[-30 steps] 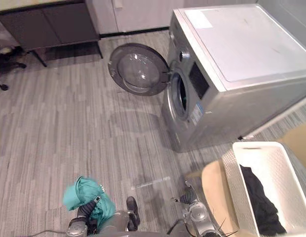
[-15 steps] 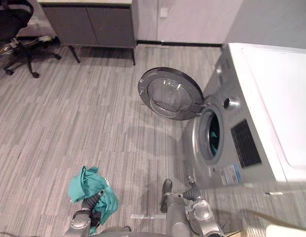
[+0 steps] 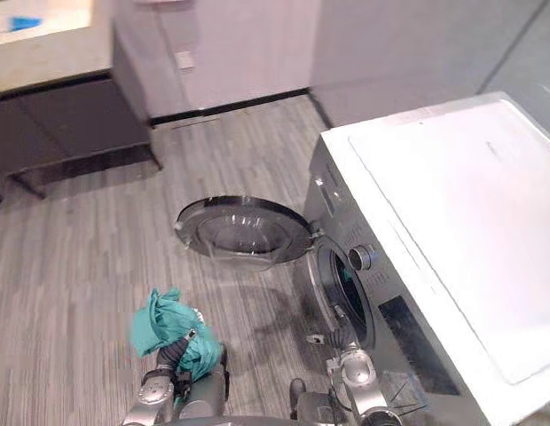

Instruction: Pick up the laundry basket with both hands and put the clothes into the washing machine.

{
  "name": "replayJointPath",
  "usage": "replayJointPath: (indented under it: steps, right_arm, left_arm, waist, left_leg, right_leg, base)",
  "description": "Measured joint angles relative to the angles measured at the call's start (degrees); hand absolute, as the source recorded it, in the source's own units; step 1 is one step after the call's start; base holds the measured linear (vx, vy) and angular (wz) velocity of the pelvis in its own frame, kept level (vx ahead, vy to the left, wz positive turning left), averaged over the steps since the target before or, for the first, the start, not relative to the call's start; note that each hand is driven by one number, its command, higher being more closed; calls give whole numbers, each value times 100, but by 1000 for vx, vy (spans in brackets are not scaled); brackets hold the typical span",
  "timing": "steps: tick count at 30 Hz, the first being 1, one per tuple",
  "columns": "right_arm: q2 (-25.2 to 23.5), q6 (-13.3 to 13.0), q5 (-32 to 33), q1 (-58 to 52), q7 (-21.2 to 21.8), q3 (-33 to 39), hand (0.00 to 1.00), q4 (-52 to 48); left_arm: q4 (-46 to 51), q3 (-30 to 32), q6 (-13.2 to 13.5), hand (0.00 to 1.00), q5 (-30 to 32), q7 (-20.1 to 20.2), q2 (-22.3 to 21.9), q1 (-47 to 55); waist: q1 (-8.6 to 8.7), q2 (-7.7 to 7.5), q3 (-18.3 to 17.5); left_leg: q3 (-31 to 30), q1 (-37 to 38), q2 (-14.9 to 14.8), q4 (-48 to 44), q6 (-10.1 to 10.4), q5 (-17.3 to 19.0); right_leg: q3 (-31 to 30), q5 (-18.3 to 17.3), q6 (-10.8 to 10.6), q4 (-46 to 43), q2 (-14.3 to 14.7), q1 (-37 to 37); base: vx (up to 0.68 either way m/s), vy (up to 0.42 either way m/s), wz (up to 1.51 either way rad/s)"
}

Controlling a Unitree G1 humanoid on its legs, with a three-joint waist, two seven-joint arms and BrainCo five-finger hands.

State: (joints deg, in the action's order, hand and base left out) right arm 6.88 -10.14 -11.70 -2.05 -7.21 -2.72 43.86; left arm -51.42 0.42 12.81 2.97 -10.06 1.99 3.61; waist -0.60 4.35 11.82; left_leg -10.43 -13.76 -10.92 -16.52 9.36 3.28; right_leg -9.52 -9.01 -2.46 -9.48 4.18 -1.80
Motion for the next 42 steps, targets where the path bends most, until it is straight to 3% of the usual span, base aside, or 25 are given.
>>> replayJointPath:
  steps: [1, 2, 3, 4, 6, 7, 8, 11, 13, 15, 17, 18, 20, 21, 22, 24, 25, 27, 28, 31, 33, 35, 37, 42]
  right_arm:
    - [-137, 36, -19, -64, -20, 17, 0, 37]
    - [-198, 38, -20, -127, -7, -10, 0, 41]
    - [-313, 39, -20, -227, -7, -36, 0, 40]
    - [-397, 38, -19, -236, -7, -73, 0, 41]
    - [-408, 38, -17, -156, -9, -187, 0, 66]
    - [-413, 40, -19, -24, -9, -272, 0, 164]
    - [-432, 44, -22, 133, -8, -333, 0, 250]
    - [-378, 47, -73, 286, -25, -394, 0, 253]
    - [-365, 47, -96, 360, -27, -398, 0, 249]
    - [-265, 57, -134, 313, -30, -394, 0, 252]
    - [-188, 68, -137, 245, -32, -397, 0, 273]
    - [-157, 67, -136, 186, -39, -399, 0, 385]
    - [-85, 87, -131, 156, -54, -388, 0, 497]
    - [-11, 164, -119, 120, -70, -349, 0, 537]
    - [12, 178, -119, 116, -80, -277, 0, 559]
    - [32, 190, -118, 160, -171, -27, 0, 712]
    - [35, 190, -119, 157, -177, -1, 0, 734]
    - [53, 192, -122, 155, -197, -2, 0, 792]
    - [48, 197, -120, 161, -223, 16, 0, 871]
    - [-42, 187, -47, 101, -269, 84, 0, 860]
    - [-28, 186, 29, 83, -269, 110, 0, 877]
    - [-8, 176, 215, 294, -272, 149, 0, 864]
    - [54, 176, 355, 628, -284, 293, 0, 803]
    - [13, 164, 1145, 1028, -541, 396, 0, -75]
  left_arm:
    - [-100, -100, -23, 100, 2, 5, 85, -142]
    - [-90, -99, -16, 100, 2, 4, 139, -142]
    - [-93, -97, -16, 100, 2, 4, 230, -102]
    - [-93, -91, -16, 100, 7, 4, 329, -51]
    - [-95, -80, -27, 100, 10, 4, 408, -9]
    - [-95, -78, -42, 100, 9, 1, 449, -4]
    - [-93, -81, -82, 100, 12, 4, 500, -20]
    - [-90, -93, -119, 100, 10, 11, 502, -76]
    - [-90, -87, -119, 100, 9, 8, 504, -144]
    - [-86, -87, -115, 100, 9, 10, 477, -203]
    - [-86, -86, -113, 100, 20, 38, 392, -181]
    - [-84, -100, -116, 100, 28, 136, 334, -113]
    - [-80, -162, -117, 100, 37, 144, 204, -13]
    - [-86, -247, -118, 100, 36, 147, 118, 7]
    - [-86, -262, -117, 100, 35, 156, 86, 8]
    - [-76, -276, -114, 100, -9, 161, 60, -23]
    - [-49, -288, -114, 100, -14, 150, 63, -24]
    - [-18, -388, -111, 100, -36, 125, 70, -21]
    - [-30, -482, -115, 100, -80, 126, 121, -57]
    - [-36, -538, -123, 100, -93, 124, 180, -157]
    - [-33, -593, -123, 100, -110, 121, 193, -204]
    - [63, -589, -125, 100, -135, 101, 325, -393]
    - [317, -548, -123, 100, -141, 77, 439, -636]
    - [1302, -488, -107, 100, -643, -292, 538, -1265]
  waist:
    - [41, -285, -7]
    - [43, -367, -31]
    - [43, -545, -112]
    - [49, -569, -124]
    - [57, -623, -157]
    - [50, -548, -123]
    - [64, -572, -138]
    - [108, -416, -137]
    - [130, -379, -141]
    - [172, -235, -143]
    - [147, -157, -139]
    - [144, -176, -135]
    - [159, -67, -117]
    - [151, -87, -69]
    - [142, -89, -67]
    - [124, -151, -29]
    - [128, -146, -32]
    - [121, -64, -35]
    - [120, -14, -26]
    - [142, -233, -10]
    - [136, -236, 10]
    - [140, -280, 244]
    - [138, -229, 645]
    - [117, -318, 1334]
  left_leg:
    - [355, 69, 198, -110, -106, 114]
    - [563, 124, 259, -54, -143, 133]
    - [930, 260, 338, 3, -238, 189]
    - [1385, 391, 335, -15, -398, 309]
    - [1891, 515, 279, 55, -487, 383]
    - [2304, 604, 195, 180, -497, 379]
    - [2744, 712, 133, 317, -547, 346]
    - [3581, 1008, -53, 552, -554, 315]
    - [3909, 1196, -122, 669, -483, 273]
    - [4173, 1366, -220, 710, -396, 287]
    - [4352, 1390, -551, 112, -194, 423]
    - [4230, 1159, -907, -934, -195, 428]
    - [3719, 853, -1251, -2012, -333, 310]
    - [3101, 571, -1199, -2464, -238, 459]
    - [2866, 529, -1075, -2441, -212, 612]
    - [2170, 463, -473, -1862, -116, 968]
    - [2068, 511, -343, -1501, -115, 964]
    - [2010, 665, -205, -672, -85, 829]
    - [2145, 734, -206, -542, -242, 811]
    - [2302, 724, -41, -493, -344, 871]
    - [2317, 649, 25, -665, -437, 935]
    - [2292, 174, 62, -1278, -515, 1042]
    - [2225, -314, -28, -1970, -548, 1264]
    - [2057, -1900, -309, -3971, -677, 2143]
  right_leg:
    - [-152, -192, -169, -254, -277, 136]
    - [-254, -232, -230, -325, -369, 219]
    - [-490, -232, -276, -406, -523, 325]
    - [-668, -140, -420, -382, -627, 424]
    - [-437, 58, -466, -313, -730, 581]
    - [103, 215, -357, -290, -815, 748]
    - [1358, 345, -190, -211, -1000, 880]
    - [3467, 612, 194, -38, -1408, 876]
    - [3619, 695, 124, -43, -1409, 905]
    - [3478, 703, 98, -49, -1239, 909]
    - [3184, 449, 139, -157, -1094, 974]
    - [3075, 257, 174, -359, -1061, 963]
    - [2813, 121, 281, -572, -914, 881]
    - [2584, 72, 303, -722, -866, 866]
    - [2485, 60, 315, -745, -874, 870]
    - [2054, 64, 314, -794, -900, 872]
    - [1954, 68, 307, -846, -894, 901]
    - [1804, 64, 238, -941, -803, 951]
    - [1713, -5, 84, -1066, -771, 1059]
    - [1689, -23, -75, -1130, -1002, 1116]
    - [1711, -47, -144, -1252, -1101, 1193]
    - [1772, -146, -209, -1861, -1246, 1676]
    - [1792, -285, -192, -2422, -1306, 2104]
    - [1718, -1015, -146, -4411, -1564, 3689]
  base:
    - [131, 337, -96]
    - [136, 352, -100]
    - [80, 279, -140]
    - [81, 321, -179]
    - [-1, 187, -156]
    - [-51, 116, -177]
    - [-51, 87, -175]
    - [-23, 17, -150]
    - [12, -61, -111]
    - [43, -93, -82]
    - [54, -161, -89]
    - [53, -235, -89]
    - [134, -199, -84]
    - [177, -76, -83]
    - [171, 4, -91]
    - [130, 25, -95]
    - [103, 71, -82]
    - [78, 168, -78]
    - [33, 189, -70]
    - [26, 130, -15]
    - [21, 138, 3]
    - [-66, 55, 4]
    - [-147, 22, 0]
    - [-250, 23, -1]
